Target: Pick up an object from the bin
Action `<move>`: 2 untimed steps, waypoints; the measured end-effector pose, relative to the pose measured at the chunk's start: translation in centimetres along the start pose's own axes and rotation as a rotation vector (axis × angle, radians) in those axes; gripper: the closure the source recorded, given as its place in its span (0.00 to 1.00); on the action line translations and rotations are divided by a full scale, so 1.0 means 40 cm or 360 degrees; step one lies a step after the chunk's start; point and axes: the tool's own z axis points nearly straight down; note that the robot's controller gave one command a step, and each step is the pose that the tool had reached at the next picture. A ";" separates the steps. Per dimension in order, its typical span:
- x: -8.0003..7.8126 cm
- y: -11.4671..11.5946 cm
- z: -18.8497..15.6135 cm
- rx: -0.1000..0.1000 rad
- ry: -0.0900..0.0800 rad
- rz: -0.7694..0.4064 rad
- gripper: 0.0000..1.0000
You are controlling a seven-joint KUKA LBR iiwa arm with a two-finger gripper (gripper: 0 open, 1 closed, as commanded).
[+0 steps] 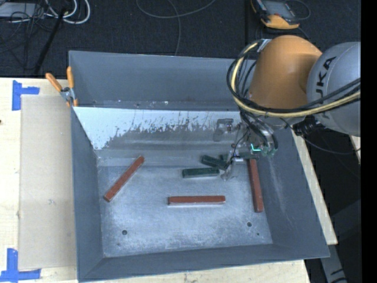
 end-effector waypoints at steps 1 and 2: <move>0.047 0.106 0.326 0.0001 -0.0005 -0.0376 0.00; 0.100 0.136 0.326 0.0003 -0.0019 -0.0416 0.00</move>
Offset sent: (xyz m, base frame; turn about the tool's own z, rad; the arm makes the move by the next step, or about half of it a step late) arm -0.0186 0.0418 -0.1275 -0.2363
